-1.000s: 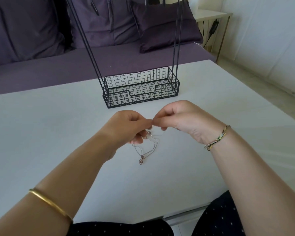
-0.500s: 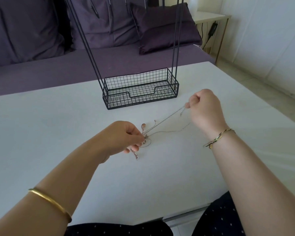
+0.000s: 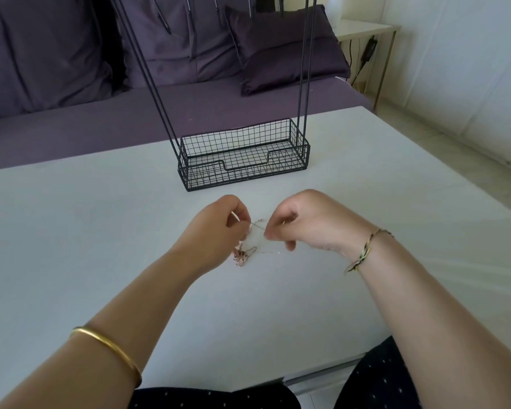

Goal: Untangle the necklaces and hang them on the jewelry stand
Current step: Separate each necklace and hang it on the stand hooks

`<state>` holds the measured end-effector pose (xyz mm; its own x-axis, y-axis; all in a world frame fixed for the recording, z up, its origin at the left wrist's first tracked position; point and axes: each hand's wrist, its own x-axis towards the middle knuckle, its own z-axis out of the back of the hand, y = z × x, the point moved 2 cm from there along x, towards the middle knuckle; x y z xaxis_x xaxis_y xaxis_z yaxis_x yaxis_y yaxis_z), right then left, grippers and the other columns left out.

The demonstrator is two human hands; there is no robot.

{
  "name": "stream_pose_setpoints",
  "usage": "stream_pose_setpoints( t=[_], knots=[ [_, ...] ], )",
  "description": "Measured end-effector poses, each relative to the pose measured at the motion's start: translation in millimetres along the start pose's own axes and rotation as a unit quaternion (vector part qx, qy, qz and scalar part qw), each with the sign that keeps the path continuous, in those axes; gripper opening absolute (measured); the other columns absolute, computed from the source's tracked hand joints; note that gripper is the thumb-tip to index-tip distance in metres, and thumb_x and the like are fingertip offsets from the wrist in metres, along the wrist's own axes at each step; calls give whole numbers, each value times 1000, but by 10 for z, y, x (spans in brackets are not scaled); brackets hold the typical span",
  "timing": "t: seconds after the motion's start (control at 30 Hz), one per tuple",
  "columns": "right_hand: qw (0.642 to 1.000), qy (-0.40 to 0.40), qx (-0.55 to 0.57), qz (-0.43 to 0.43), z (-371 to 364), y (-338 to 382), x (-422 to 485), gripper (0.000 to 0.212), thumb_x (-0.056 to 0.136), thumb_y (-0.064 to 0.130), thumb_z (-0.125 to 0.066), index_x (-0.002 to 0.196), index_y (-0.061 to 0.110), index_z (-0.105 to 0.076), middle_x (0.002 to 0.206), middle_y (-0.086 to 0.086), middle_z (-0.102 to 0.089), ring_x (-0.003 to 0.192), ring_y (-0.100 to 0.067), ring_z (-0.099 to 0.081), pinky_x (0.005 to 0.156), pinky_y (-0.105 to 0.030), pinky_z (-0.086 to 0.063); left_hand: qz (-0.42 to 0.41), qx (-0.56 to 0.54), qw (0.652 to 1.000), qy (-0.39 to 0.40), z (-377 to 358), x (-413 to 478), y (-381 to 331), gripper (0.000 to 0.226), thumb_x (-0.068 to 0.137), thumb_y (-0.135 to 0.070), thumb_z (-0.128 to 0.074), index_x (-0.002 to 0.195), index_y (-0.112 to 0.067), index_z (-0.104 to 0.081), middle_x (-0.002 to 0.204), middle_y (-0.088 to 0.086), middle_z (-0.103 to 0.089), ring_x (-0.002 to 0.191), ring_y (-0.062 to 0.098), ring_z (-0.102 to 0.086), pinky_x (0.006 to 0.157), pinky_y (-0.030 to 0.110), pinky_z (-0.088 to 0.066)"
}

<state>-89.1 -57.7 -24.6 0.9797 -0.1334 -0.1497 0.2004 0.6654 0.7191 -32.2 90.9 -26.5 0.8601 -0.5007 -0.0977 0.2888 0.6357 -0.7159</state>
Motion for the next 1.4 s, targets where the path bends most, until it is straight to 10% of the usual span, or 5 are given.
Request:
stream_pose_setpoints(
  t=[0.13, 0.53, 0.9, 1.17, 1.4],
  knots=[
    [982, -167, 72, 41, 117, -19, 54, 9, 80, 23, -67, 72, 20, -69, 57, 12, -57, 55, -2, -49, 56, -24, -39, 2, -2, 1000, 11, 11, -1, 16, 9, 87, -9, -61, 81, -16, -61, 76, -2, -65, 64, 13, -63, 56, 19, -46],
    [926, -372, 49, -46, 274, -157, 58, 14, 89, 21, -55, 76, 20, -57, 68, 10, -53, 75, -17, -53, 61, -27, -35, 31, -27, 999, -29, 106, 10, 42, 9, 84, -11, -67, 82, -19, -70, 80, -2, -66, 68, 10, -55, 58, 19, -42],
    [922, -333, -81, -179, 406, -337, 29, 20, 96, 20, -41, 103, 14, -59, 100, -6, -62, 80, -27, -46, 65, -28, -32, 95, -41, 995, -1, 236, -8, 92, 9, 83, -10, -69, 84, -18, -72, 80, -1, -62, 72, 13, -52, 57, 21, -37],
    [923, -261, -142, -244, 412, -425, 39, 14, 94, 10, -39, 98, 13, -53, 86, -6, -48, 79, -29, -46, 67, -30, -33, 169, 25, 983, -61, 346, 29, 203, 18, 90, -21, -58, 79, -12, -68, 67, 4, -49, 48, 19, -33, 50, 22, -28],
    [935, -171, -155, -268, 268, -455, 46, 14, 91, 3, -38, 89, 15, -44, 88, -6, -46, 82, -28, -45, 73, -30, -35, 353, -384, 852, -33, 373, -12, 338, 32, 97, -26, -40, 74, -11, -58, 47, -5, -34, 32, 7, -19, 34, 8, -13]
  ],
)
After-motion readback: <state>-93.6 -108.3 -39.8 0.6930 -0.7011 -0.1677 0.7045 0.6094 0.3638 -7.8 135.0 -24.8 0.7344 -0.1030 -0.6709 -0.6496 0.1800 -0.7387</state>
